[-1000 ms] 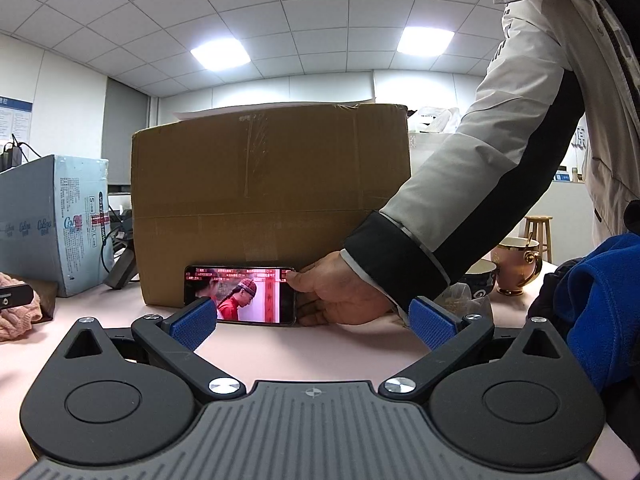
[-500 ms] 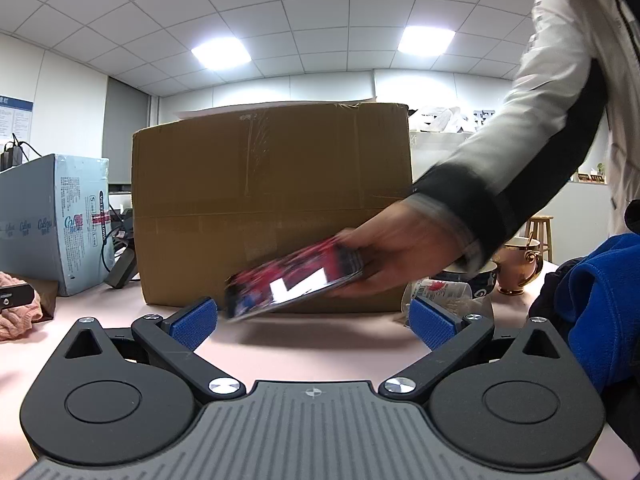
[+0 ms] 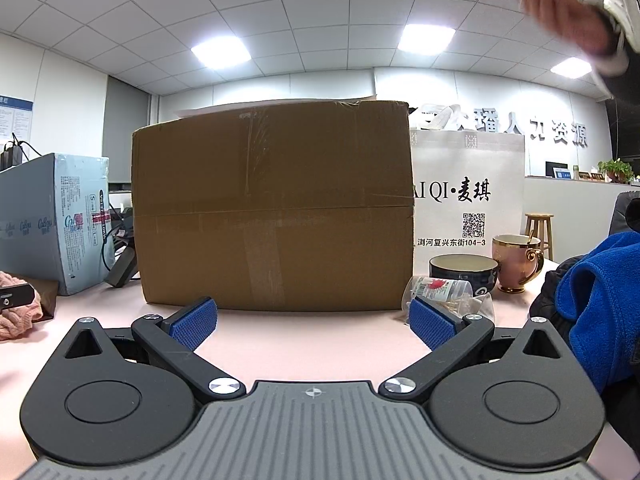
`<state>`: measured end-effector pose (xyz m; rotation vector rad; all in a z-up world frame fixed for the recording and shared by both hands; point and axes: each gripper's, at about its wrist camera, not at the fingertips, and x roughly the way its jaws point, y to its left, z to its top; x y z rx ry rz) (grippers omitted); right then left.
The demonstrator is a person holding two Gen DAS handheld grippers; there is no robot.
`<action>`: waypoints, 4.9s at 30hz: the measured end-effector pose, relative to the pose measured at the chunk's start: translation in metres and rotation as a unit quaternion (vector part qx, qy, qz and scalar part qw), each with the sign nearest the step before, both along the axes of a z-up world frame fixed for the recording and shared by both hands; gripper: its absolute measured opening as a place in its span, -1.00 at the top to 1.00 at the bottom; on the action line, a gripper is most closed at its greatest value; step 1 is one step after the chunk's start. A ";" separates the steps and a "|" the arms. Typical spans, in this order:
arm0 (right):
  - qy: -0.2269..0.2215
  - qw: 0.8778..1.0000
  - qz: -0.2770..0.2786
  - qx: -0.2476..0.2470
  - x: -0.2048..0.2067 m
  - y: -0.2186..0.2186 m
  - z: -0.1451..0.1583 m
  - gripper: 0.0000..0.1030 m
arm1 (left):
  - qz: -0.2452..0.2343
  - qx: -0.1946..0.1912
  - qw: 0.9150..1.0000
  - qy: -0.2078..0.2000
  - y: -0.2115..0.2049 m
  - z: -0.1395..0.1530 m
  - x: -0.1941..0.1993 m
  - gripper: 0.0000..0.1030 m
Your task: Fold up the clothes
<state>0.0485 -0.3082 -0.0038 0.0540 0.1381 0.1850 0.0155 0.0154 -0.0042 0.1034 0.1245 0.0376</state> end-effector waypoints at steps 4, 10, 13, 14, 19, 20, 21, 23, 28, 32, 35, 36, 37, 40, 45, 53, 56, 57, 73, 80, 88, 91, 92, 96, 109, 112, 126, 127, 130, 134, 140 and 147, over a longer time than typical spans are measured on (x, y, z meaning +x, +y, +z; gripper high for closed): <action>0.001 1.000 0.000 0.000 0.001 0.001 0.000 -1.00 | 0.000 0.000 1.000 0.000 0.000 0.000 0.001 -1.00; 0.001 1.000 0.000 0.000 0.001 0.001 0.000 -1.00 | -0.001 0.000 1.000 0.000 0.000 0.000 0.001 -1.00; 0.001 1.000 0.000 0.000 0.002 0.000 0.000 -1.00 | -0.001 0.001 1.000 0.000 0.000 0.000 0.002 -1.00; 0.001 1.000 0.000 0.000 0.002 0.000 0.000 -1.00 | -0.001 0.001 1.000 0.000 0.000 0.000 0.002 -1.00; 0.002 1.000 -0.001 0.000 0.002 0.001 -0.001 -1.00 | -0.002 0.002 1.000 0.000 0.000 0.000 0.002 -1.00; 0.002 1.000 0.000 0.000 0.002 0.000 -0.001 -1.00 | -0.002 0.002 1.000 0.000 0.000 0.000 0.001 -1.00; 0.001 1.000 0.000 0.000 0.002 0.000 -0.001 -1.00 | -0.002 0.002 1.000 0.000 0.000 0.000 0.001 -1.00; 0.002 1.000 0.000 0.000 0.002 -0.001 0.000 -1.00 | -0.002 0.002 1.000 0.000 0.000 0.000 0.001 -1.00; 0.002 1.000 0.000 0.000 0.002 -0.001 -0.001 -1.00 | -0.003 0.004 1.000 0.001 -0.001 0.000 0.001 -1.00; 0.002 1.000 0.001 -0.001 0.002 -0.001 -0.001 -1.00 | -0.004 0.005 1.000 0.002 -0.002 0.000 0.001 -1.00; 0.003 1.000 0.001 -0.001 0.002 -0.001 -0.001 -1.00 | -0.004 0.006 1.000 0.003 -0.002 0.000 0.001 -1.00; 0.003 1.000 0.001 -0.001 0.002 0.000 -0.001 -1.00 | -0.004 0.007 1.000 0.003 -0.002 0.000 0.001 -1.00; 0.003 1.000 0.001 -0.001 0.002 0.000 -0.001 -1.00 | -0.005 0.007 1.000 0.003 -0.002 0.000 0.001 -1.00; 0.003 1.000 0.001 -0.001 0.002 0.000 -0.001 -1.00 | -0.005 0.007 1.000 0.003 -0.002 0.000 0.001 -1.00; 0.002 1.000 0.001 -0.001 0.002 0.000 -0.001 -1.00 | -0.005 0.008 1.000 0.004 -0.002 -0.001 0.002 -1.00; 0.003 1.000 0.000 -0.002 0.001 0.001 -0.002 -1.00 | -0.007 0.012 1.000 0.007 -0.004 0.000 0.003 -1.00; 0.003 1.000 0.001 -0.003 0.001 0.002 -0.002 -1.00 | -0.006 0.013 1.000 0.010 -0.004 0.000 0.003 -1.00; 0.003 1.000 0.000 -0.004 0.001 0.002 -0.002 -1.00 | -0.006 0.013 1.000 0.011 -0.004 -0.001 0.004 -1.00; 0.026 1.000 -0.002 -0.012 0.008 0.003 -0.003 -1.00 | 0.001 0.022 0.999 0.050 -0.006 -0.005 0.016 -1.00; 0.040 0.999 -0.001 -0.012 0.013 0.003 -0.004 -1.00 | -0.001 0.028 0.998 0.055 -0.008 -0.006 0.017 -1.00; 0.039 0.999 -0.001 -0.010 0.012 0.004 -0.005 -1.00 | -0.003 0.027 0.998 0.059 -0.007 -0.006 0.019 -1.00; 0.038 0.999 0.000 -0.011 0.012 0.004 -0.005 -1.00 | -0.004 0.026 0.998 0.060 -0.007 -0.007 0.020 -1.00; 0.037 0.999 0.000 -0.011 0.011 0.004 -0.004 -1.00 | -0.004 0.025 0.998 0.061 -0.007 -0.007 0.020 -1.00; 0.038 0.999 0.000 -0.010 0.012 0.004 -0.004 -1.00 | -0.004 0.024 0.998 0.063 -0.007 -0.007 0.021 -1.00; 0.041 0.999 0.001 -0.009 0.012 0.004 -0.004 -1.00 | -0.006 0.026 0.997 0.068 -0.008 -0.007 0.022 -1.00; 0.042 0.999 0.002 -0.010 0.013 0.004 -0.004 -1.00 | -0.006 0.028 0.997 0.071 -0.009 -0.008 0.023 -1.00; 0.048 0.999 0.000 -0.013 0.014 0.006 -0.006 -1.00 | -0.011 0.011 0.994 0.110 -0.003 -0.012 0.034 -1.00; 0.048 0.999 0.000 -0.013 0.015 0.006 -0.006 -1.00 | -0.010 0.007 0.993 0.114 -0.002 -0.012 0.036 -1.00; 0.047 0.999 0.001 -0.013 0.014 0.006 -0.006 -1.00 | -0.010 -0.004 0.992 0.122 0.001 -0.013 0.039 -1.00; 0.049 0.999 0.001 -0.010 0.015 0.005 -0.006 -1.00 | -0.016 -0.017 0.991 0.132 0.005 -0.014 0.041 -1.00; 0.047 0.999 0.000 -0.003 0.015 0.002 -0.006 -1.00 | -0.025 -0.024 0.988 0.148 0.006 -0.016 0.044 -1.00; 0.040 0.999 -0.003 0.001 0.012 0.001 -0.005 -1.00 | -0.026 -0.029 0.988 0.149 0.007 -0.016 0.044 -1.00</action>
